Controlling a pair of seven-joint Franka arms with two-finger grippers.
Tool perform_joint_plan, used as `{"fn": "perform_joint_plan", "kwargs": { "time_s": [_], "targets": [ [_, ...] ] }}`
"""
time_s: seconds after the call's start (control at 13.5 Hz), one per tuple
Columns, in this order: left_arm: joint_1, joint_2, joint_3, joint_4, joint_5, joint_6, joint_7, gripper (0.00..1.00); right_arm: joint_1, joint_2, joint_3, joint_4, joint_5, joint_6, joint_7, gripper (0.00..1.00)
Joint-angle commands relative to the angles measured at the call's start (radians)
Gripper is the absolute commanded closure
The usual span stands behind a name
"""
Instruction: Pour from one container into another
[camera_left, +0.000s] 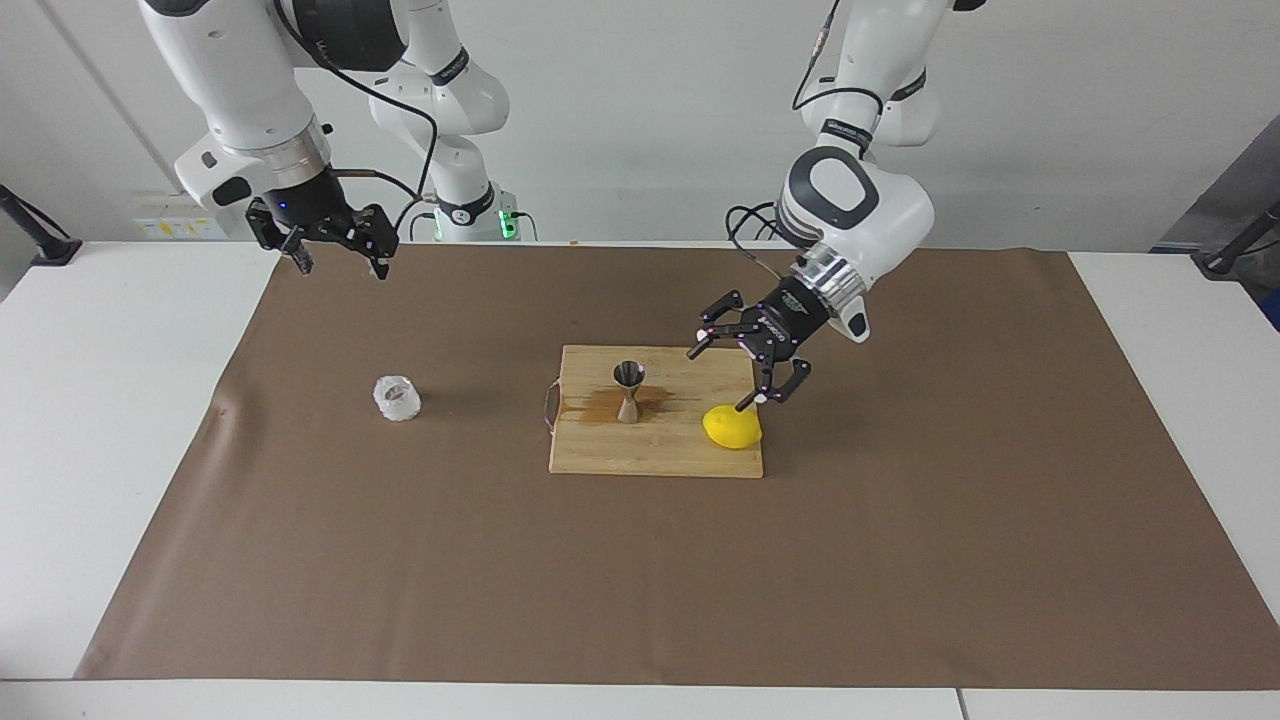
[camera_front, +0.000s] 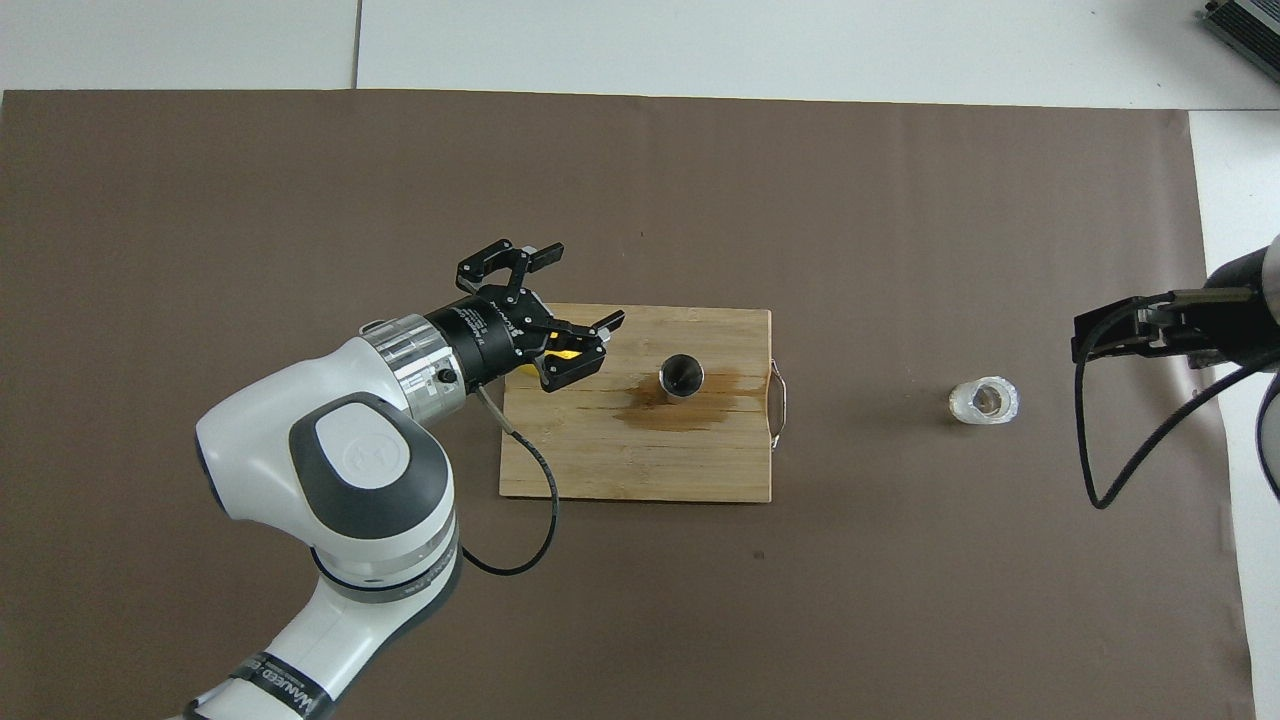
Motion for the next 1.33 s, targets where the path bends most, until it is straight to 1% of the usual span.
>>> {"fn": "perform_joint_plan", "kwargs": {
  "time_s": [0.0, 0.15, 0.22, 0.3, 0.44, 0.59, 0.74, 0.89, 1.18, 1.26],
  "targets": [
    [0.061, -0.022, -0.001, 0.0, 0.166, -0.149, -0.091, 0.0, -0.011, -0.024, 0.003, -0.023, 0.008, -0.006, -0.019, 0.0],
    [0.069, -0.014, -0.001, 0.04, 0.362, -0.219, -0.193, 0.0, -0.011, -0.024, 0.005, -0.023, 0.008, -0.006, -0.019, 0.0],
    [0.072, -0.014, -0.001, 0.043, 0.414, -0.228, -0.215, 0.0, -0.011, -0.024, 0.005, -0.023, 0.008, -0.006, -0.019, 0.0],
    [0.081, -0.016, 0.001, 0.046, 0.444, -0.243, -0.218, 0.0, -0.011, -0.024, 0.005, -0.025, 0.008, -0.006, -0.019, 0.0],
    [0.086, -0.014, 0.004, 0.08, 0.6, -0.34, -0.228, 0.0, -0.011, -0.024, 0.005, -0.023, 0.008, -0.006, -0.019, 0.0],
    [0.105, -0.016, 0.007, 0.085, 0.716, -0.381, -0.223, 0.0, -0.011, -0.024, 0.005, -0.023, 0.008, -0.006, -0.019, 0.0],
    [0.121, -0.016, 0.007, 0.124, 0.886, -0.473, -0.217, 0.0, -0.011, -0.024, 0.005, -0.025, 0.008, -0.006, -0.019, 0.0],
    [0.127, -0.016, 0.007, 0.154, 1.032, -0.556, -0.189, 0.0, -0.011, -0.024, 0.005, -0.025, 0.008, -0.006, -0.019, 0.0],
    [0.127, -0.027, 0.02, 0.189, 1.223, -0.665, -0.03, 0.0, -0.011, -0.024, 0.003, -0.025, 0.008, -0.006, -0.019, 0.0],
    [0.127, -0.027, 0.024, 0.21, 1.271, -0.705, 0.031, 0.0, -0.011, -0.024, 0.005, -0.025, 0.008, -0.006, -0.019, 0.0]
  ]
}}
